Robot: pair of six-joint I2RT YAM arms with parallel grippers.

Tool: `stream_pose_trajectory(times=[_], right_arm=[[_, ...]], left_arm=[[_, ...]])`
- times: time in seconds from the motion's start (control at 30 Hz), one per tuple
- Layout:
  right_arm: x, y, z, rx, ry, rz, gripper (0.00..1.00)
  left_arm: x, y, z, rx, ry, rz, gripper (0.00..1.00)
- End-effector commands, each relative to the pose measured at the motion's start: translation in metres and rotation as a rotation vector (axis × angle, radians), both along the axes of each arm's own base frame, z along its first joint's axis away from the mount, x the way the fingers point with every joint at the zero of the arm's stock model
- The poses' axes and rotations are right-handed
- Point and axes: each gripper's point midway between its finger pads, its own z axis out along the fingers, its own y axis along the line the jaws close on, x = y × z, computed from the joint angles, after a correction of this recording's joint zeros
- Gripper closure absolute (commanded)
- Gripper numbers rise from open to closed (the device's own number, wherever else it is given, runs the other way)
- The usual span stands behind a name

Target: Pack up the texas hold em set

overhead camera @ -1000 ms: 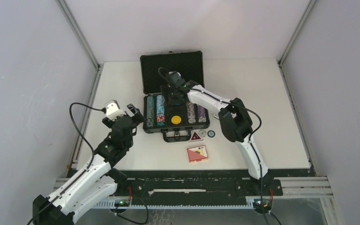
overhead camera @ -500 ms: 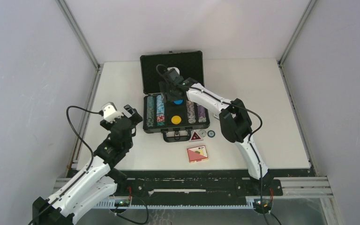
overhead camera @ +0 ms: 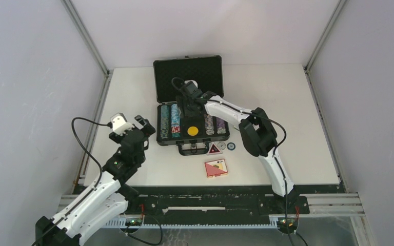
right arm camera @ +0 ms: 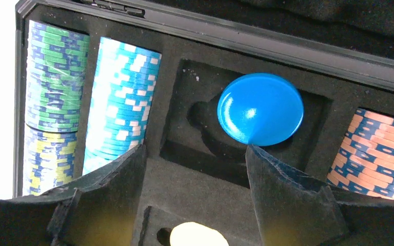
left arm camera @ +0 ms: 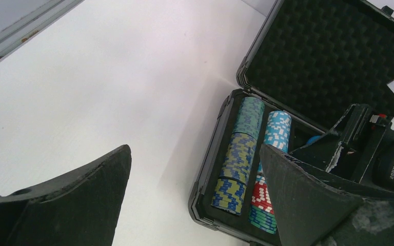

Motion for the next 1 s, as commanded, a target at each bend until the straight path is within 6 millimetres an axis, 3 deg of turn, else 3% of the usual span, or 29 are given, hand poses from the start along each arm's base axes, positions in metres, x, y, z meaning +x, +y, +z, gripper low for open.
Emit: stream_pose_trajectory(times=[0.0, 0.13, 0.27, 0.37, 0.5, 0.63, 0.77, 0.97], right_arm=[[0.003, 0.002, 0.033, 0.064, -0.061, 0.000, 0.21], [0.002, -0.005, 0.022, 0.048, -0.035, -0.010, 0.21], [0.001, -0.006, 0.023, 0.044, -0.043, -0.003, 0.20], [0.000, -0.006, 0.038, 0.060, -0.068, 0.004, 0.20], [0.001, -0.003, 0.072, 0.117, -0.140, 0.019, 0.21], [0.012, -0.004, 0.090, 0.136, -0.181, 0.019, 0.22], [0.025, -0.006, 0.083, 0.117, -0.172, 0.011, 0.29], [0.044, -0.011, 0.066, 0.074, -0.176, -0.005, 0.32]], left_arm=[[0.000, 0.004, 0.000, -0.003, -0.013, 0.023, 0.00], [0.000, 0.005, 0.002, -0.003, -0.019, 0.024, 0.00], [0.001, 0.004, 0.001, 0.001, -0.012, 0.019, 0.00], [0.001, 0.002, -0.001, 0.003, -0.005, 0.014, 0.00], [0.001, 0.003, -0.001, 0.006, -0.005, 0.016, 0.00], [0.001, 0.003, -0.002, 0.009, -0.003, 0.017, 0.00], [0.001, 0.004, -0.001, 0.013, -0.004, 0.019, 0.00], [-0.001, 0.007, -0.001, 0.016, -0.007, 0.029, 0.00]])
